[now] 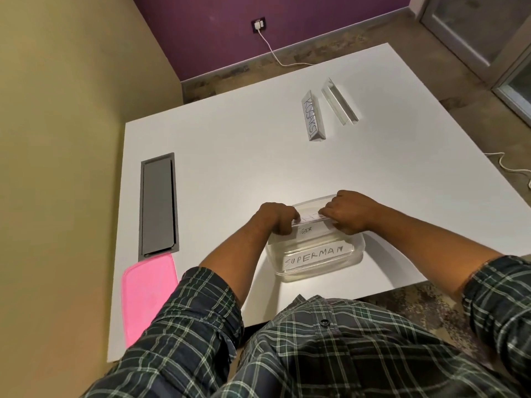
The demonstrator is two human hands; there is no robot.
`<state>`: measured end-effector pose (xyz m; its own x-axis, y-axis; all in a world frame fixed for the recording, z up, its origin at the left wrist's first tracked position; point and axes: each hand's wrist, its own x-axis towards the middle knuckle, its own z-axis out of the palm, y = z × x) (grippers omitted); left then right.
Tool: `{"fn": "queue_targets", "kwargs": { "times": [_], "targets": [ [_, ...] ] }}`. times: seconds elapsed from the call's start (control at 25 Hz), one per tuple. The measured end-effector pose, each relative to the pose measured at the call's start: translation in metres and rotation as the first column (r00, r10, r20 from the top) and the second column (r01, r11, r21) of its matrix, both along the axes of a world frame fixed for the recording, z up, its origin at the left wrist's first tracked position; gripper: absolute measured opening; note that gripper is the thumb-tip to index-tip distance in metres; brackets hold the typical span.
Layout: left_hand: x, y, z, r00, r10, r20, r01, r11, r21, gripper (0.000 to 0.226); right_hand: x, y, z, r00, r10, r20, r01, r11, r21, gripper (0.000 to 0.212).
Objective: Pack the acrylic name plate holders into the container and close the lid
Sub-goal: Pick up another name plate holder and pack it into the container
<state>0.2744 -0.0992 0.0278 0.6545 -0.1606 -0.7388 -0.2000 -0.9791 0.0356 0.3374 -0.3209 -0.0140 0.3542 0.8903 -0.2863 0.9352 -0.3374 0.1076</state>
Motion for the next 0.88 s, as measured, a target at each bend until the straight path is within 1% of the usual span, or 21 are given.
{"fn": "queue_targets", "kwargs": {
  "times": [0.08,0.2,0.24,0.32,0.4,0.48,0.56,0.64,0.68,0.72,0.76,0.84,0.88],
  "targets": [
    [-0.008,-0.001,-0.008,0.999,-0.014,0.033,0.014,1.0,0.002,0.053,0.0,0.0,-0.001,1.0,-0.001,0.014,0.001,0.999,-0.054,0.037],
    [-0.018,-0.004,-0.018,0.998,0.017,0.064,-0.015,0.999,-0.035,0.052,-0.006,0.001,-0.006,0.998,0.0,0.067,0.008,0.993,-0.116,0.028],
    [-0.021,-0.004,-0.02,0.996,0.029,0.079,-0.025,0.999,-0.045,0.05,-0.007,0.001,-0.008,0.997,0.004,0.082,0.006,0.993,-0.118,0.028],
    [-0.028,0.0,-0.024,0.987,0.023,0.161,-0.015,0.999,-0.045,0.039,-0.006,0.0,-0.009,0.993,0.031,0.111,-0.018,0.993,-0.114,0.029],
    [-0.034,0.005,-0.028,0.964,-0.012,0.264,0.02,0.999,-0.029,0.027,-0.004,-0.002,-0.011,0.99,0.059,0.127,-0.045,0.992,-0.116,0.036],
    [-0.037,0.01,-0.03,0.945,-0.025,0.326,0.033,0.999,-0.019,0.022,-0.004,-0.001,-0.013,0.99,0.072,0.125,-0.057,0.991,-0.117,0.043],
    [-0.036,0.011,-0.028,0.937,-0.066,0.342,0.068,0.998,0.005,0.021,-0.005,-0.001,-0.016,0.99,0.067,0.122,-0.054,0.993,-0.106,0.046],
    [-0.032,0.01,-0.026,0.925,-0.14,0.354,0.139,0.99,0.028,0.02,-0.006,-0.002,-0.016,0.993,0.059,0.1,-0.051,0.996,-0.077,0.053],
    [-0.031,0.009,-0.024,0.912,-0.169,0.373,0.173,0.985,0.024,0.02,-0.007,-0.003,-0.016,0.995,0.052,0.083,-0.048,0.998,-0.048,0.056],
    [-0.029,0.008,-0.021,0.899,-0.178,0.4,0.193,0.981,0.003,0.021,-0.008,-0.006,-0.014,0.996,0.048,0.073,-0.05,0.999,0.014,0.056],
    [-0.026,0.006,-0.019,0.887,-0.164,0.432,0.197,0.98,-0.031,0.023,-0.01,-0.009,-0.012,0.996,0.052,0.077,-0.061,0.992,0.11,0.052],
    [-0.02,0.002,-0.015,0.864,-0.083,0.498,0.159,0.981,-0.113,0.028,-0.012,-0.015,-0.011,0.993,0.03,0.11,-0.064,0.945,0.321,0.043],
    [-0.015,0.001,-0.012,0.853,-0.01,0.522,0.115,0.979,-0.169,0.03,-0.011,-0.017,-0.01,0.994,0.006,0.112,-0.053,0.906,0.419,0.038]
  ]
}}
